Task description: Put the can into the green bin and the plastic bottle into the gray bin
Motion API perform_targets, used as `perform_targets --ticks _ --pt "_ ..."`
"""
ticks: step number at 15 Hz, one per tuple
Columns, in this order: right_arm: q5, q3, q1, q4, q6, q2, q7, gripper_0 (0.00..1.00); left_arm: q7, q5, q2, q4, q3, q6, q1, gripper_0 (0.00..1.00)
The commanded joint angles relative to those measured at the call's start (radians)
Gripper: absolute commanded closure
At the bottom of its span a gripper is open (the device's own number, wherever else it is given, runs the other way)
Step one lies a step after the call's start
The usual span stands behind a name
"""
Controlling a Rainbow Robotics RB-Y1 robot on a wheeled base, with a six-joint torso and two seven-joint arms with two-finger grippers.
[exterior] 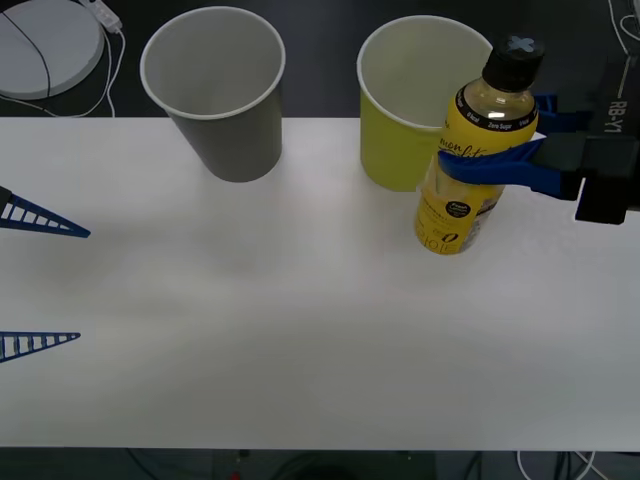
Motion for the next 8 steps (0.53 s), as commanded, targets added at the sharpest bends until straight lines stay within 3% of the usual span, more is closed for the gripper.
perform_targets --ticks 1,8 --pt "-0.028 0.121 -0.171 0.073 -0.03 0.002 0.0 1.0 0.0 0.0 0.0 0.0 0.0 0.0 0.0 0.0" --pt "-0.04 0.506 -0.631 0.274 -0.061 0.029 0.0 1.0 0.0 0.0 0.0 0.0 0.0 0.0 0.0 0.0"
